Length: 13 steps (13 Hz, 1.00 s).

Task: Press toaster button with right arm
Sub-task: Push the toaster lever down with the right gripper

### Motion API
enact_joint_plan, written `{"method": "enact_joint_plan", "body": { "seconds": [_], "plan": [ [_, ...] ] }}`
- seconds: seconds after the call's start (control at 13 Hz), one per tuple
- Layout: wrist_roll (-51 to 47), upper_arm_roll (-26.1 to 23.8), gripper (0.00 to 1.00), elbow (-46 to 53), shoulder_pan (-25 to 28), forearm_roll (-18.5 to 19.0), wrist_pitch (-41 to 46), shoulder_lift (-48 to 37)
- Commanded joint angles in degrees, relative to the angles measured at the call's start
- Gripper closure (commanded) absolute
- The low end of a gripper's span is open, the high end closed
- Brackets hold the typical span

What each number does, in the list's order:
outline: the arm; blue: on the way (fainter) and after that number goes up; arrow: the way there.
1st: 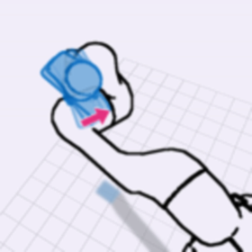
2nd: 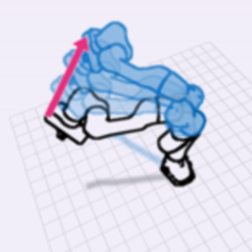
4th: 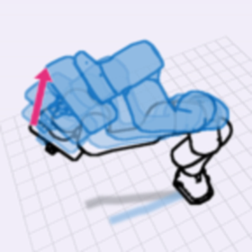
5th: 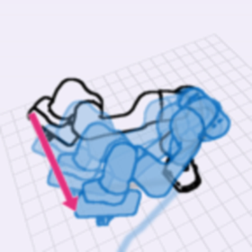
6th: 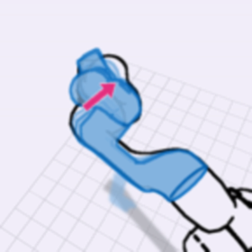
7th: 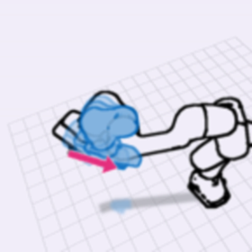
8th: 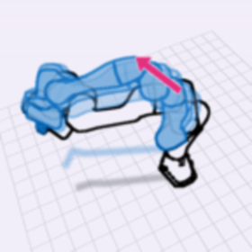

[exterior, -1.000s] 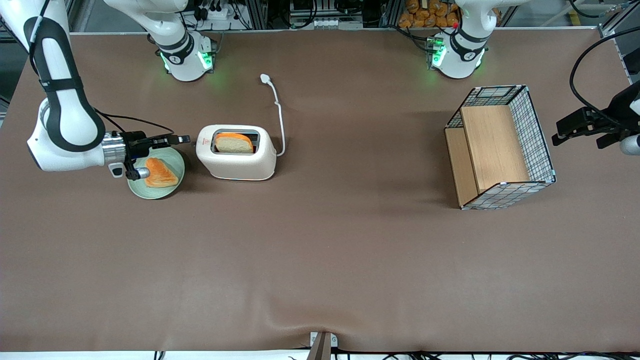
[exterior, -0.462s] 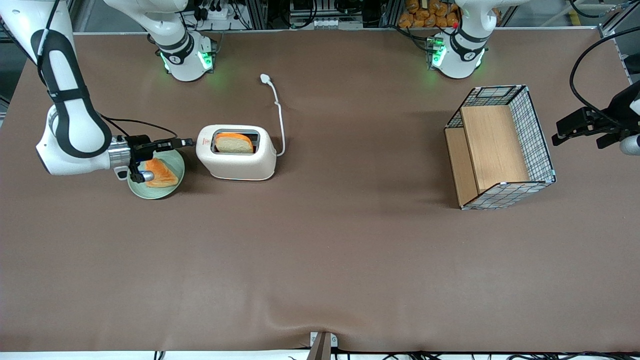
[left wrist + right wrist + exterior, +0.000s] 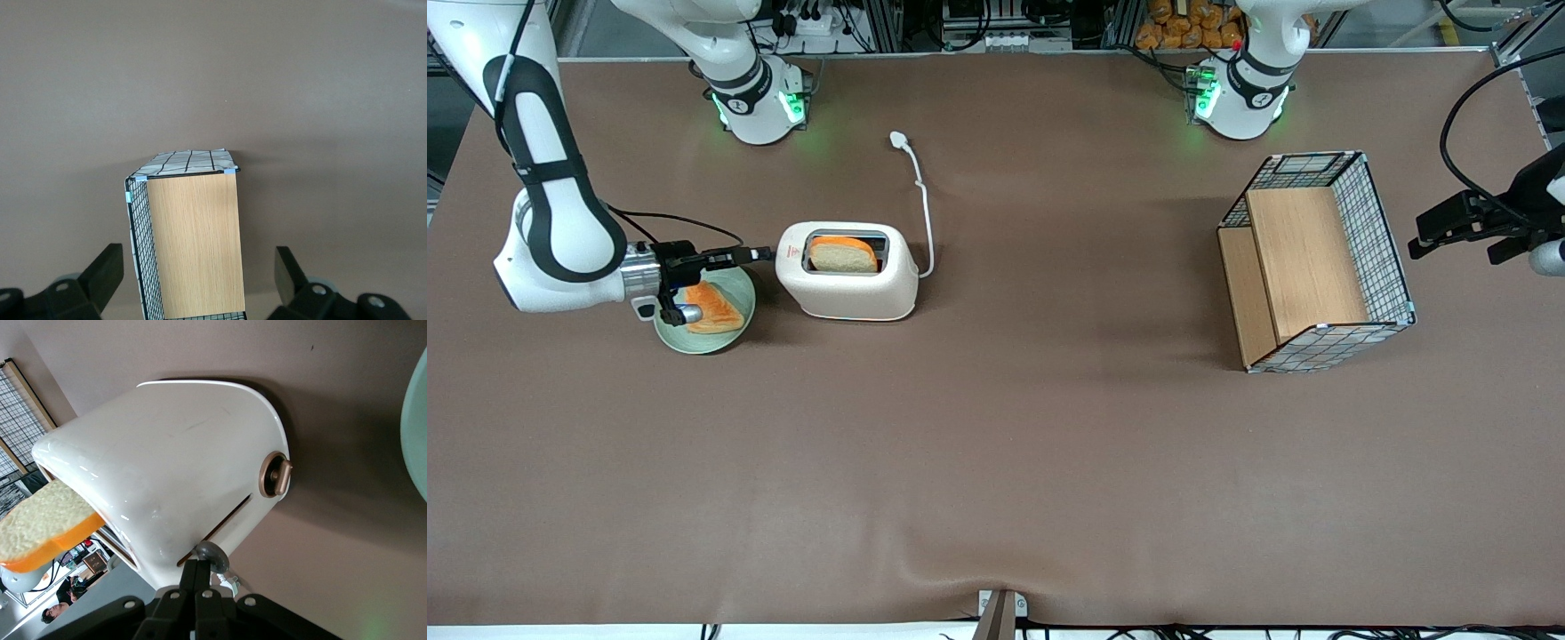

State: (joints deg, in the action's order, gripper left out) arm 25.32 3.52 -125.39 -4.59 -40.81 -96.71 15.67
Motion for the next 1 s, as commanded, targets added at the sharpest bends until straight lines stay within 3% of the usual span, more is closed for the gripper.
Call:
{"method": "enact_joint_plan", "body": {
  "seconds": [0.0, 0.92],
  "plan": [
    [1.57, -0.53, 1.00, -0.47, -0.68, -1.56, -0.58, 1.02],
    [6.32, -0.53, 1.00, -0.30, -1.38, -1.65, -3.57, 6.65]
  ]
}}
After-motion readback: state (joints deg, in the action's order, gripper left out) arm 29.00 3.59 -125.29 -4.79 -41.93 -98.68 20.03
